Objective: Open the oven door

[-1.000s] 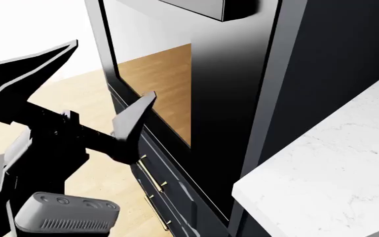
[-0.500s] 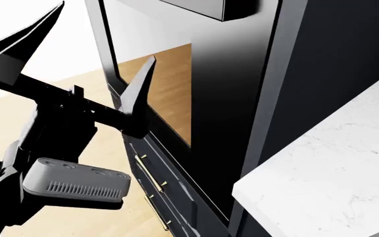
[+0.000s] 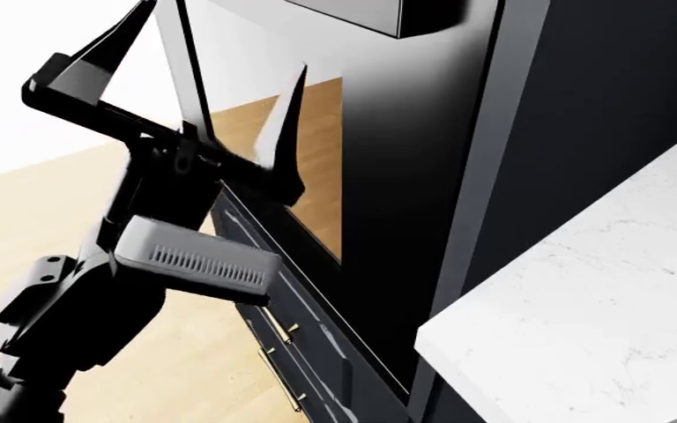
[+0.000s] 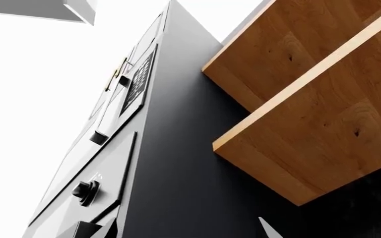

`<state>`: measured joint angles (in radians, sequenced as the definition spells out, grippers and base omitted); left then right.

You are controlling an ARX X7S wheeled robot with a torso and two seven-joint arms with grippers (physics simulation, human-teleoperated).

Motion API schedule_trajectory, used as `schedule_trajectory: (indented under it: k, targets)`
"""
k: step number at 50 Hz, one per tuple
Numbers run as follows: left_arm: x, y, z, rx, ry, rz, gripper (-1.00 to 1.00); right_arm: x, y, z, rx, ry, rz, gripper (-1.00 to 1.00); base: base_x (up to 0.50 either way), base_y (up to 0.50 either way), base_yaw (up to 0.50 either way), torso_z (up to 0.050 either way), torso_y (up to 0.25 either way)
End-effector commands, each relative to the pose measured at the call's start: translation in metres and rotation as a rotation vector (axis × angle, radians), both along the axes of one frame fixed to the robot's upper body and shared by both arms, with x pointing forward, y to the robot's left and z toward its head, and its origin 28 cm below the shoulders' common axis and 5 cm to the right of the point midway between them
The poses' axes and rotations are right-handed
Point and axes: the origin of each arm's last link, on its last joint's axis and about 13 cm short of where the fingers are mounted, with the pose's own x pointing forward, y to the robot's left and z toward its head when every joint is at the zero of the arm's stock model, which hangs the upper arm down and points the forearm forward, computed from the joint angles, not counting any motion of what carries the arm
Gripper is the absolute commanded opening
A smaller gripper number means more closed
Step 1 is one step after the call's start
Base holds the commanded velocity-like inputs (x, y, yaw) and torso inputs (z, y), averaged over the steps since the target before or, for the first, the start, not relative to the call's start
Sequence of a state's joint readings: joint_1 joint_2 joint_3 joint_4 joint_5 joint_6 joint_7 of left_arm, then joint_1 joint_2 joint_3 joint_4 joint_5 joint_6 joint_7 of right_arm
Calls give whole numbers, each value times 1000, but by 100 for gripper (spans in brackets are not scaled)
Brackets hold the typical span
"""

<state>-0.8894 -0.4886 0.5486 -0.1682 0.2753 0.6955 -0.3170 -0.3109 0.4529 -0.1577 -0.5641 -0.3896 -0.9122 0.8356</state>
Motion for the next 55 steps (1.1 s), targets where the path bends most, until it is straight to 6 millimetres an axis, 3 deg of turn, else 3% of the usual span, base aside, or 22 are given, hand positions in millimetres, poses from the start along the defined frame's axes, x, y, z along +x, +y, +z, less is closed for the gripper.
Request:
schedule_trajectory:
  k: [1, 25, 42, 55]
  targets:
    - [15, -9, -4, -22, 42, 38, 100, 2, -5, 2, 21, -5, -10, 100, 0, 0, 0, 0, 0]
    - [22, -19, -6, -134, 54, 43, 100, 2, -5, 2, 26, -3, 1, 100, 0, 0, 0, 0, 0]
    - [37, -28, 2, -7, 56, 68, 100, 3, -6, 2, 30, -3, -4, 100, 0, 0, 0, 0, 0]
    - [46, -33, 8, -57, 56, 72, 100, 2, -6, 2, 30, -1, -1, 100, 0, 0, 0, 1, 0]
